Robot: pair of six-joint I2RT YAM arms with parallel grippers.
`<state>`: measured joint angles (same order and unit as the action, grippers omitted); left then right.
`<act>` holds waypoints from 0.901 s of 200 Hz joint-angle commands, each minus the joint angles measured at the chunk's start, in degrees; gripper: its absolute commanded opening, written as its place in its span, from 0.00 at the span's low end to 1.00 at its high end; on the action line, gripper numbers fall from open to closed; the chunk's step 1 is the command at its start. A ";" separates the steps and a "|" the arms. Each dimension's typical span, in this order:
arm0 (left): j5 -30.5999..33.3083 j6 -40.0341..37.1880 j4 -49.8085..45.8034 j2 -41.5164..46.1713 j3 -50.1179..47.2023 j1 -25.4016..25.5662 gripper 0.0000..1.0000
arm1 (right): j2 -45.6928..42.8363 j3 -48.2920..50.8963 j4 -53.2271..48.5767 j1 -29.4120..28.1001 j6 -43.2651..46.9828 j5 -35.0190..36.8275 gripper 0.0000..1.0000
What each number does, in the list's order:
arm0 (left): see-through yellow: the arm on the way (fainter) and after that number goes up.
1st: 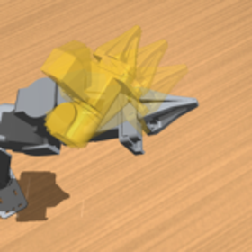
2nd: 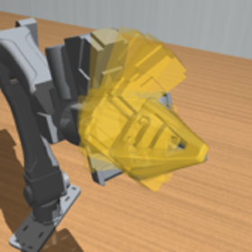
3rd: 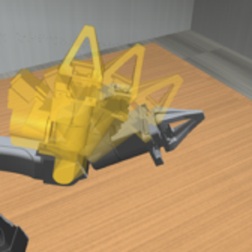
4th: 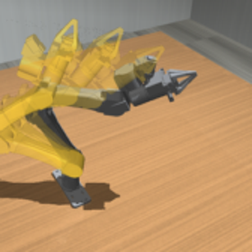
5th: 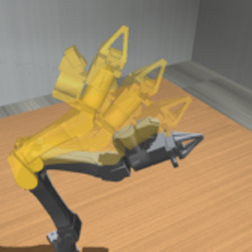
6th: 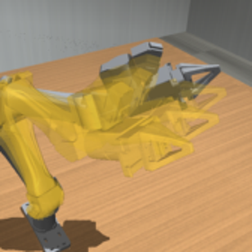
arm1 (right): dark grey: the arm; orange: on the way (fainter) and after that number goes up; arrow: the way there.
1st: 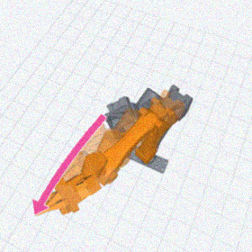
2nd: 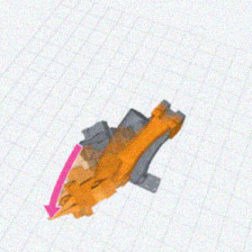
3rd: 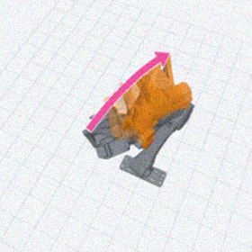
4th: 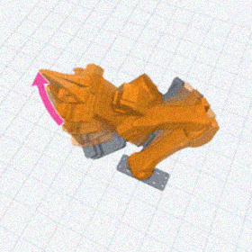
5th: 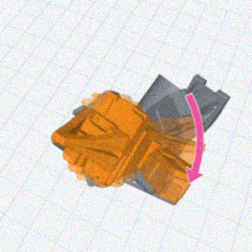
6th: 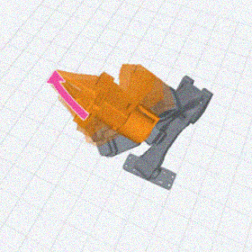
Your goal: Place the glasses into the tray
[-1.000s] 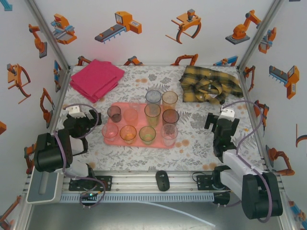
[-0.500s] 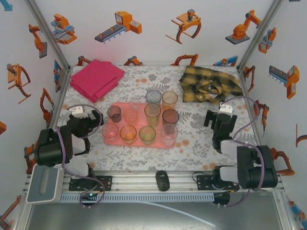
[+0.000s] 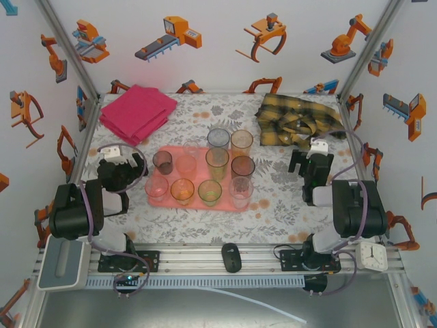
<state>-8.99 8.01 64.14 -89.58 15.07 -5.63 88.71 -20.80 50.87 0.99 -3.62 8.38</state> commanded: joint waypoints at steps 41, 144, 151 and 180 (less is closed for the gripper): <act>1.09 -1.58 -4.35 1.07 2.17 0.39 0.97 | -0.20 -0.68 0.16 0.41 -1.22 -0.94 0.99; 5.18 -3.81 -13.04 1.16 6.68 3.24 0.97 | -0.21 -0.73 0.27 0.37 -1.21 -0.96 0.99; 5.99 -4.09 -13.81 1.13 7.09 3.63 0.97 | -0.21 -0.73 0.23 0.41 -1.21 -0.91 0.99; 7.23 -4.70 -15.10 1.08 7.69 4.48 0.97 | -0.20 -0.77 0.14 0.37 -1.20 -0.96 0.99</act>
<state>-3.53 5.04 50.78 -89.41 21.23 -1.78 88.71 -20.86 49.91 1.17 -4.05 7.90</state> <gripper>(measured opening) 0.972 0.992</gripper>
